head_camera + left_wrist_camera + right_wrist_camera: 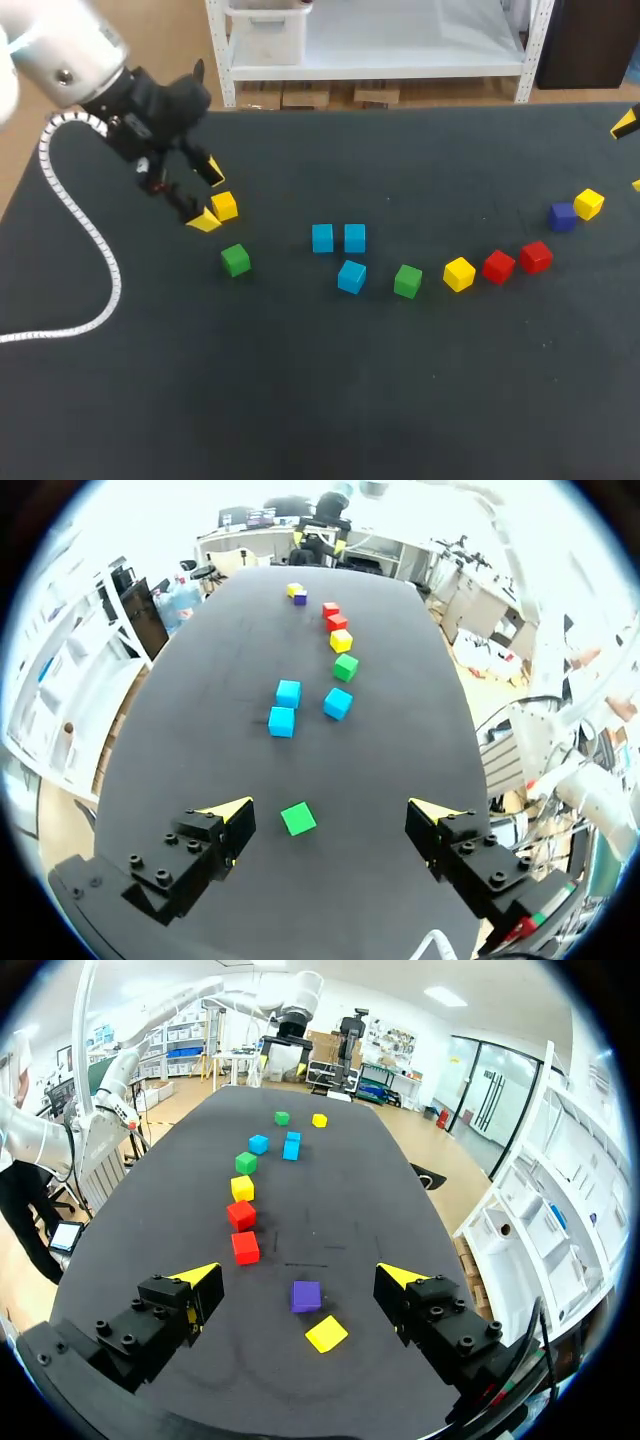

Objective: Place the blue cubes, place green cubes on the blue cubes, place the yellow cubes on the green cubes, then place the red cubes on the yellow cubes, and place purple cube on the red cubes.

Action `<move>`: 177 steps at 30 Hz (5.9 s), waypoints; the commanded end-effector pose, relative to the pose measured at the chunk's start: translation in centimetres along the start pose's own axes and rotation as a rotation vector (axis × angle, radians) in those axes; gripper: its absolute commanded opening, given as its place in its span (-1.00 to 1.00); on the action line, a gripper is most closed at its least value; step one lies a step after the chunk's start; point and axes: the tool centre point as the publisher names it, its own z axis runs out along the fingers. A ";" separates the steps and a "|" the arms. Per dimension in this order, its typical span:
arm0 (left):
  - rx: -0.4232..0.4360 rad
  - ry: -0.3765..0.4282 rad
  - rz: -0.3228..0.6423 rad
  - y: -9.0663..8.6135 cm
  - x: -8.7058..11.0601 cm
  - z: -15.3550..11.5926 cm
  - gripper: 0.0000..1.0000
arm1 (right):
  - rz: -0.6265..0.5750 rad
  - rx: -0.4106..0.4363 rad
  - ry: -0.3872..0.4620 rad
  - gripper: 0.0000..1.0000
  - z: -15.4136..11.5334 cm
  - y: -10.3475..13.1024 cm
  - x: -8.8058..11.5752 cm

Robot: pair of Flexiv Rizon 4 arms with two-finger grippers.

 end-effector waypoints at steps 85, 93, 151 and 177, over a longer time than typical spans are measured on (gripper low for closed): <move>0.006 -0.014 -0.030 0.1 0.2 -0.3 1.00 | 0.244 0.104 -0.023 1.00 30.8 11.9 -19.2; 0.006 -0.014 -0.030 0.1 0.2 -0.3 1.00 | 0.261 0.109 -0.012 1.00 31.3 10.9 -17.6; 0.006 -0.014 -0.030 0.1 0.2 -0.3 1.00 | 0.317 0.057 -0.030 -1.00 35.2 8.7 -15.2; 0.006 -0.014 -0.030 0.1 0.2 -0.3 1.00 | 0.057 -0.152 -0.050 -1.00 26.7 5.7 -15.4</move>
